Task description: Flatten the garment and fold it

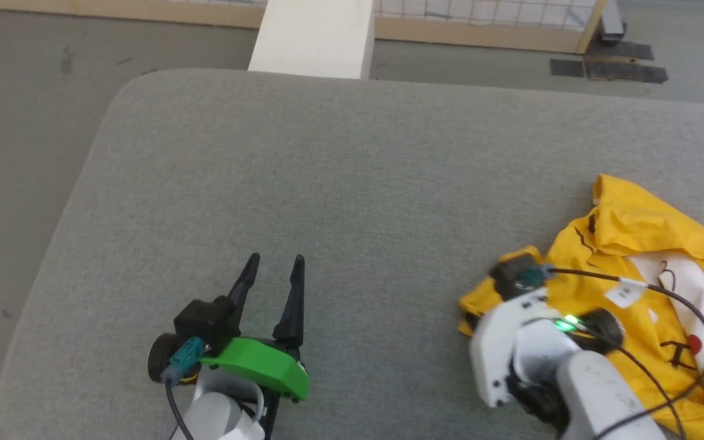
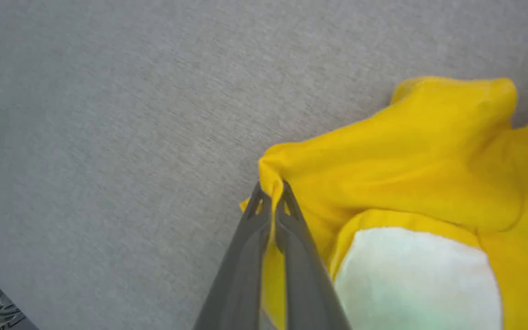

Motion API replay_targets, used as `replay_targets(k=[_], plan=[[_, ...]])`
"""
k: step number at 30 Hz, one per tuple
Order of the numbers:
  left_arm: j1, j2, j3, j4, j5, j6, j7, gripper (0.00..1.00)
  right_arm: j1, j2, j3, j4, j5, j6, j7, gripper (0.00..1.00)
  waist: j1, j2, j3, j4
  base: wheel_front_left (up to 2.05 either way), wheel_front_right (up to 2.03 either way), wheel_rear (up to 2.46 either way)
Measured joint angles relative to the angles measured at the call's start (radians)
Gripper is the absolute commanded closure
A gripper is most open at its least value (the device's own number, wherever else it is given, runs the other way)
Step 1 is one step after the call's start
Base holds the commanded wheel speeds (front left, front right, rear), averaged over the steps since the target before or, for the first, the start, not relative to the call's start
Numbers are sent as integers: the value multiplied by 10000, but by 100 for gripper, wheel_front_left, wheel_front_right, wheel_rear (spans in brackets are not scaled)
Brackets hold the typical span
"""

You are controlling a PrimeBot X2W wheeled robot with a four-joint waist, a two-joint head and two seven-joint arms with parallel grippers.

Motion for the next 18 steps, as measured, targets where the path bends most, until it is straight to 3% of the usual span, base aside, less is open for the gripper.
replay_targets(k=[8, 13, 14, 15, 18], plan=[[-107, -2, 36, -56, -157, 31, 0, 0, -1652, 4, 2840, 73, 945, 0, -872, 100, 0, 0, 222, 272, 0, 0, 0], [-196, 0, -33, -63, -232, 67, 0, 0, -2452, 38, 4153, 790, 1806, 0, -943, 100, 0, 0, 345, 435, 0, 0, 0], [-197, 0, -44, -61, -240, 67, 0, 0, -2482, 38, 4217, 926, 1987, 0, -957, 65, 0, 0, 362, 455, 0, 0, 0], [-199, 0, -56, -58, -240, 69, 0, 0, -2523, 25, 4282, 1058, 2136, 0, -1030, 0, 0, 0, 382, 471, 0, 0, 0], [-200, 0, -15, -54, -240, 142, 2, 0, -2547, 19, 4249, 1206, 2571, 0, -1379, 0, 0, 0, 394, 434, 0, 0, 0]])
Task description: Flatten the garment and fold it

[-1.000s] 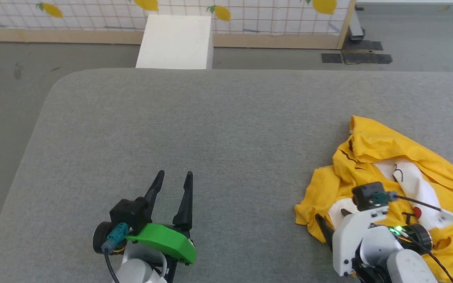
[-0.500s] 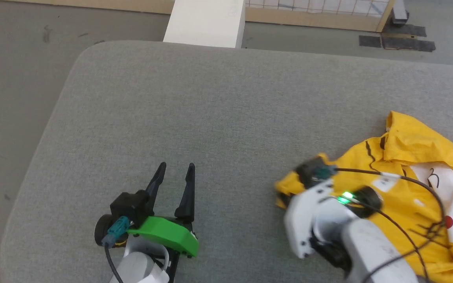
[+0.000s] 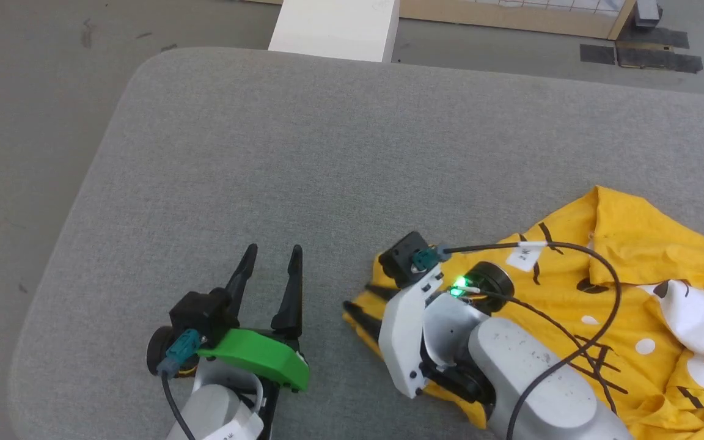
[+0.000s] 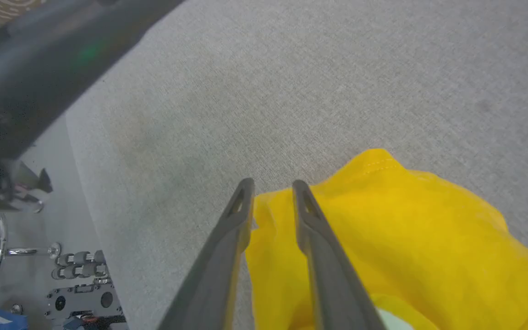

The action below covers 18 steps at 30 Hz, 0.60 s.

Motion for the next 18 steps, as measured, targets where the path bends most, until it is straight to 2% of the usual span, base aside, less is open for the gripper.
replay_targets(k=[3, 7, 13, 18], plan=[[10, -2, 113, 36, 2, 2, 0, 0, 24, 33, -362, -211, 234, 0, -543, 0, 0, 0, -71, -125, 0, 0, 0], [75, 4, 330, 38, 75, -6, -2, 0, 515, -29, -1419, -1363, 167, 0, -1459, 0, 0, 0, -259, -425, 0, 0, 0], [339, 79, 418, 186, 155, -104, -2, 0, 2564, -408, -4263, -3453, -872, 0, -2579, 0, 0, 0, -629, -1000, 0, 0, 0], [450, 194, 173, 669, 209, -209, 468, 0, 4309, -232, -6529, -4364, -2048, 0, -3331, 0, 0, 0, -955, -1579, 0, 0, 0]])
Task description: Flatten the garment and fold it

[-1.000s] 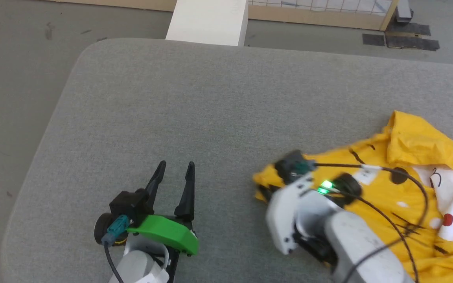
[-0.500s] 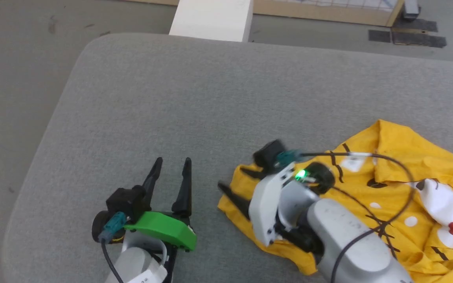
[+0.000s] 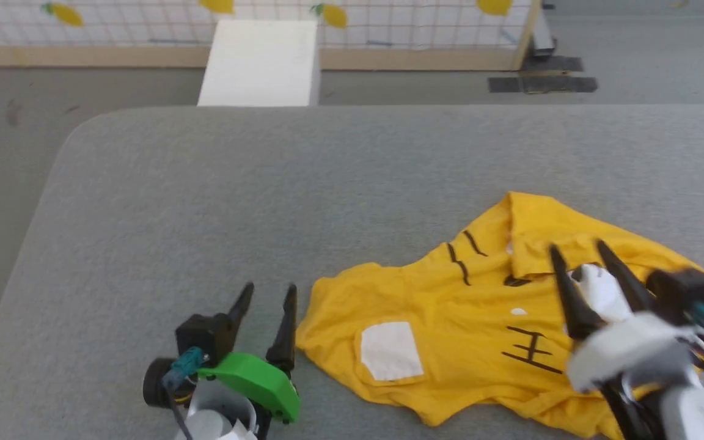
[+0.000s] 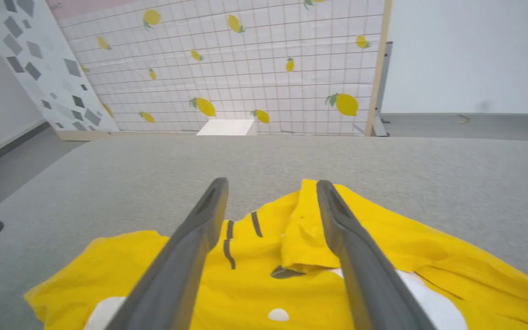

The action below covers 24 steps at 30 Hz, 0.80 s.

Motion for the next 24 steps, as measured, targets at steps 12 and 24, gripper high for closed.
replay_targets(k=[12, 24], plan=[[12, 217, -115, 1131, 151, 1141, 3940, 0, 1297, 219, -1104, -178, -157, 0, -105, 0, 0, 0, -409, -1197, 0, 0, 0], [-198, 382, 90, 656, -134, 1499, 4916, 100, 1297, 226, -1057, -67, 226, 0, -104, 0, 0, 0, -267, -1326, 0, 0, 0]])
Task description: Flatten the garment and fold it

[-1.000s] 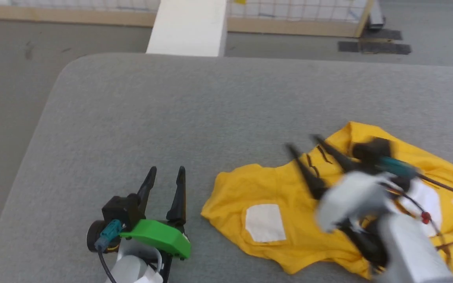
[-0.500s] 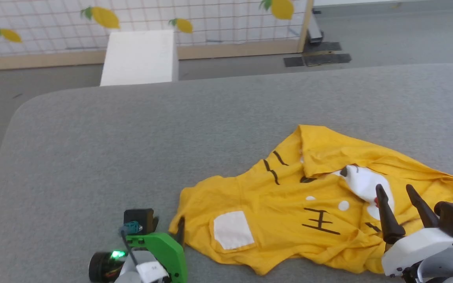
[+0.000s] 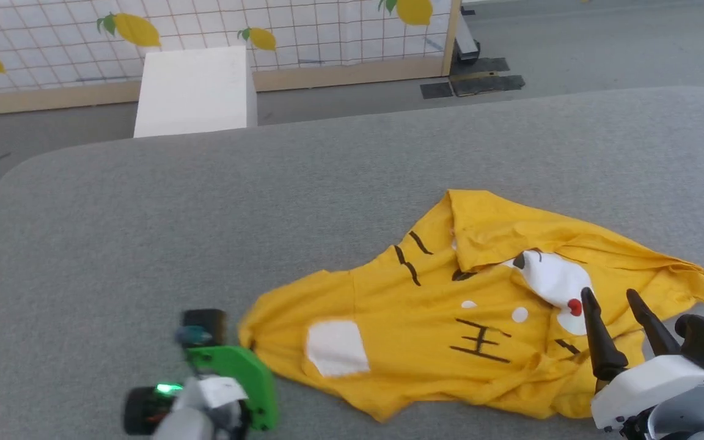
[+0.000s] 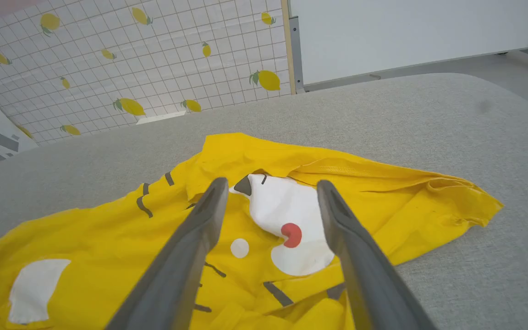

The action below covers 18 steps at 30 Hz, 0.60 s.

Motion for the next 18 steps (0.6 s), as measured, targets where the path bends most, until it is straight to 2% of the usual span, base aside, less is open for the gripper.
replay_targets(k=[5, 9, 10, 11, 14, 18], plan=[[14, 539, 1005, -416, 0, 688, -1260, 100, -1, 8, -257, 111, 15, 0, 111, 0, 0, 0, 61, 250, 0, 0, 0], [221, 782, 1453, -533, -107, 907, -1708, 100, -5, 15, -665, 343, 15, 0, 412, 0, 0, 0, 135, 478, 0, 0, 0], [280, 757, 1507, -564, -238, 855, -1818, 55, -5, 10, -769, 439, 12, 0, 539, 0, 0, 0, 160, 537, 0, 0, 0], [317, 723, 1528, -602, -345, 771, -1931, 0, -6, 13, -857, 529, 13, 0, 652, 0, 0, 0, 182, 587, 0, 0, 0], [368, 594, 1480, -748, -543, 374, -2454, 0, -33, 17, -1083, 888, 17, 0, 1160, 0, 0, 0, 267, 751, 0, 0, 0], [405, 493, 1346, -1066, -591, -27, -3814, 0, -292, 19, -1271, 1471, 171, 0, 2004, 0, 0, 0, 394, 951, 0, 0, 0]])
